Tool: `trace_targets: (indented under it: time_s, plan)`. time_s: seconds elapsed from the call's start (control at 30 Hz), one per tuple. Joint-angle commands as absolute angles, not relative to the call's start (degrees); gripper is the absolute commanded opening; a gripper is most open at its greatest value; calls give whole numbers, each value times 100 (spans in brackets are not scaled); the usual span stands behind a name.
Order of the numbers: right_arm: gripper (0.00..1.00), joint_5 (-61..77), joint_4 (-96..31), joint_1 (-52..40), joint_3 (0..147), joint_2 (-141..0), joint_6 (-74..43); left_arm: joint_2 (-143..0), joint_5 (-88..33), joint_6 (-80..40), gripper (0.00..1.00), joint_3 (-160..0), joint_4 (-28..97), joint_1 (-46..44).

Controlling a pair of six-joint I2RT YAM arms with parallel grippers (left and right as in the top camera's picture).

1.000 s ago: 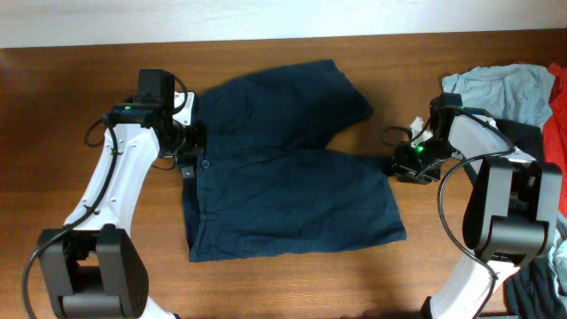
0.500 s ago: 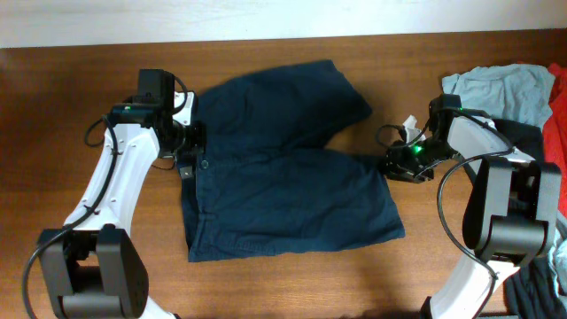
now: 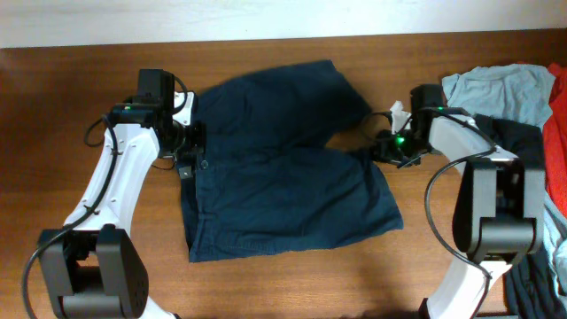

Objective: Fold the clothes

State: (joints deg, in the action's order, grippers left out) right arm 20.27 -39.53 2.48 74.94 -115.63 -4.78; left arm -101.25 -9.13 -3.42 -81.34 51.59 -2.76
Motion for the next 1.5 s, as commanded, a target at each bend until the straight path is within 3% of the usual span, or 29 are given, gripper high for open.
trace_targets:
  time_s: [0.0,0.33,0.6,1.0,1.07,1.1,1.2,1.4,1.47]
  plan:
    - [42,742,-3918,-25,7446,-11587,-1098,-9994,-873,-292,0,-8246,5153,-246]
    - [42,-379,-3887,-110,7253,-11710,-1448,-9992,-816,-292,0,-8305,5374,-244]
    - [42,-373,-3944,-110,7129,-11974,-1555,-9996,919,-123,0,-8313,5990,-242]
    - [43,-301,-4003,-113,7129,-11974,-1551,-10033,862,-123,0,-8307,6215,86]
    - [50,703,-3916,-113,7129,-11974,-797,-10033,777,-123,2,-8307,6178,86]
    - [54,1686,-3872,-113,7131,-11974,-73,-10033,775,-123,8,-8307,6139,86]
    - [54,3472,-3874,-145,7131,-11974,626,-10033,773,-126,20,-8307,6082,86]
    - [54,4866,-3872,-272,7131,-11974,1479,-10033,773,-126,23,-8307,6064,86]
    - [43,4838,-3850,-252,7131,-11974,1466,-10033,773,-123,24,-8307,6040,86]
